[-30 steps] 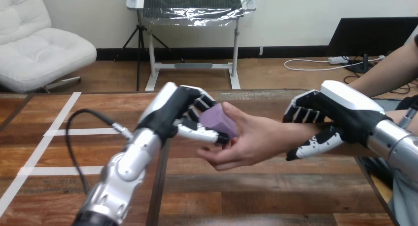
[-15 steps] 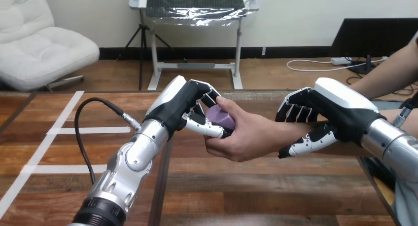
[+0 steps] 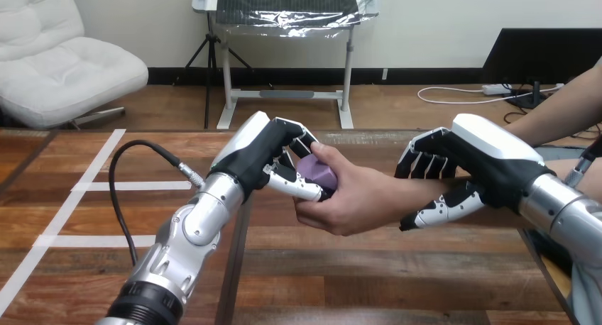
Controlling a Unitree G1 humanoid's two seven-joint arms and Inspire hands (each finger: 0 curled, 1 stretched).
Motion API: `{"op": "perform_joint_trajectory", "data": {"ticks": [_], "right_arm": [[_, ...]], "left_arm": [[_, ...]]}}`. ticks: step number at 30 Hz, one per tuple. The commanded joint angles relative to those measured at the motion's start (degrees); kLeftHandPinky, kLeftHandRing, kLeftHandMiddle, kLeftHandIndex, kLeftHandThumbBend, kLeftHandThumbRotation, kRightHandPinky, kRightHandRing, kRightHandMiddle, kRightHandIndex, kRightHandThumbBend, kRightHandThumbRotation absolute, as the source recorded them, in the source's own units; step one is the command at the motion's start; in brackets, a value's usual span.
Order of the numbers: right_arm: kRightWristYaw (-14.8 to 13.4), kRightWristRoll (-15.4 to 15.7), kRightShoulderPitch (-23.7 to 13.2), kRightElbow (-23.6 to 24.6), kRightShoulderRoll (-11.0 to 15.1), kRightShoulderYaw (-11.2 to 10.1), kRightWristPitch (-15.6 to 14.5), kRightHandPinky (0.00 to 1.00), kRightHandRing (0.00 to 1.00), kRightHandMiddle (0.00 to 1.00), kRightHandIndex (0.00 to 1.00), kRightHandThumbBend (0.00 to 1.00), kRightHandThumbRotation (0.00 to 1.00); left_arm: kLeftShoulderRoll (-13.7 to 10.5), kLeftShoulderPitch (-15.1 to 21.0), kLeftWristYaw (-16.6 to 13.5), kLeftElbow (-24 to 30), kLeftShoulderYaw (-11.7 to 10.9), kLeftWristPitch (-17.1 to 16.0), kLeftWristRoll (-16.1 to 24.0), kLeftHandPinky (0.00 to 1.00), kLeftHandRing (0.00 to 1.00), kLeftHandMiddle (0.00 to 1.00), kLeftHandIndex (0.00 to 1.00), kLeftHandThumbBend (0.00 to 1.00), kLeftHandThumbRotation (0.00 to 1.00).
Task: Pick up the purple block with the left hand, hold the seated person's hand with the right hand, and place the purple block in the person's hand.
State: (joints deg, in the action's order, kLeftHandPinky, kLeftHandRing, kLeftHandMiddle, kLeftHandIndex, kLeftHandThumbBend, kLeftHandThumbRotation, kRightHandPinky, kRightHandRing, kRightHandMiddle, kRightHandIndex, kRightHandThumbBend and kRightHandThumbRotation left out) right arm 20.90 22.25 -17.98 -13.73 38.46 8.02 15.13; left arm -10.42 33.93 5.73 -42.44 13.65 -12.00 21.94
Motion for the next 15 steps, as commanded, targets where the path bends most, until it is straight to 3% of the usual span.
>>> {"op": "perform_joint_trajectory", "data": {"ticks": [1,8,15], "right_arm": [[0.64,-1.35,1.97,0.76,-1.81,0.69,-0.07,0.43,0.49,0.53,0.55,0.79,0.19],[0.83,-2.06,2.37,0.65,-1.66,0.28,0.64,0.44,0.49,0.53,0.55,0.80,0.20],[1.87,-2.37,2.39,0.46,-1.22,0.13,1.04,0.45,0.51,0.55,0.57,0.80,0.24]], "left_arm": [[2.91,4.04,0.48,0.49,2.69,-0.64,1.02,0.23,0.31,0.40,0.48,0.62,0.00],[2.32,2.81,1.78,3.23,2.96,1.43,1.20,0.30,0.38,0.45,0.51,0.64,0.03],[1.39,1.08,3.31,7.05,2.65,2.44,0.74,0.39,0.49,0.55,0.57,0.66,0.25]]}}
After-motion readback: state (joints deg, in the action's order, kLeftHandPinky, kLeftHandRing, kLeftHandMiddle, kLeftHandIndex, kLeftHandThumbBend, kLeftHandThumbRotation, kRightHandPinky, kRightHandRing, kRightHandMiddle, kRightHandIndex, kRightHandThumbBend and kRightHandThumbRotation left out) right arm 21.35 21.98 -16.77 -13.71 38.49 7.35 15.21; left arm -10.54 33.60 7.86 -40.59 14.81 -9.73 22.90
